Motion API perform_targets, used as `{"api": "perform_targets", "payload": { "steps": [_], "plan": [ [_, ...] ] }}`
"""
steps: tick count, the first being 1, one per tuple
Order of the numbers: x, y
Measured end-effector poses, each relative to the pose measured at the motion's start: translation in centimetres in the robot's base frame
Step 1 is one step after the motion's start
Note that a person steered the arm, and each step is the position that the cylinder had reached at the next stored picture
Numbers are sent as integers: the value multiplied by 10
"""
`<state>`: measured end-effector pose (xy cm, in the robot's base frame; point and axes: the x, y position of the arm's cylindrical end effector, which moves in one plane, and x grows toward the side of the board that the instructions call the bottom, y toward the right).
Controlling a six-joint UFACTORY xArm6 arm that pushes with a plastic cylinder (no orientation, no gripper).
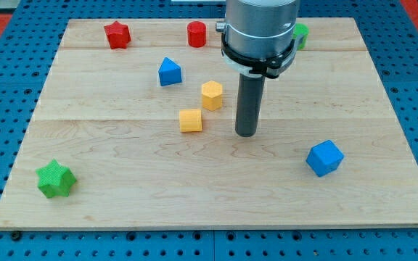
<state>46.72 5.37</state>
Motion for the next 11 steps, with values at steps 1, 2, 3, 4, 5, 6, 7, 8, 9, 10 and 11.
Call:
{"api": "perform_targets", "payload": {
  "steps": [1, 2, 3, 4, 5, 6, 7, 8, 9, 10, 11],
  "plan": [
    [-9, -4],
    [-17, -16],
    [-20, -6],
    [-20, 63],
    [-13, 60],
    [2, 58],
    [10, 127],
    [34, 169],
    [6, 162],
    [14, 118],
    [46, 152]
  ]
}}
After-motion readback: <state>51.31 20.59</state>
